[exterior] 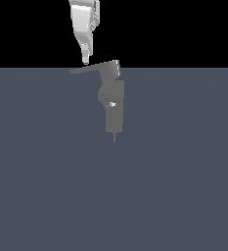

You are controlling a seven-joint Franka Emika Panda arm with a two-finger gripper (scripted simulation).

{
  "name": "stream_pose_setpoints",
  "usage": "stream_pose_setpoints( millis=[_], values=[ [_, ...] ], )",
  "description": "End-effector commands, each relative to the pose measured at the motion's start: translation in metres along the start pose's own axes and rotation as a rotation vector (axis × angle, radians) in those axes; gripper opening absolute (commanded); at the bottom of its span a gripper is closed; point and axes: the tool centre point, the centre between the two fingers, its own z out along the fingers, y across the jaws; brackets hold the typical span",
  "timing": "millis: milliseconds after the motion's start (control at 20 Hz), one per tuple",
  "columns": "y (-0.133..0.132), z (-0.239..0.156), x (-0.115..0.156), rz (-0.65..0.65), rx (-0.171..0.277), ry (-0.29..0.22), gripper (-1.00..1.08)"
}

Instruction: Turn on the faucet by rotating a designated handle.

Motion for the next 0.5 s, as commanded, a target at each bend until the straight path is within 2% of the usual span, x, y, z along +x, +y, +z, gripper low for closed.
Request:
stream_pose_setpoints(
  millis=[0, 450],
  values=[
    [-0.011, 0.011, -0.004, 0.05, -0.002, 0.013, -1.0],
    [-0.032, 0.036, -0.013, 0.151, -0.004, 0.041, -1.0]
  ],
)
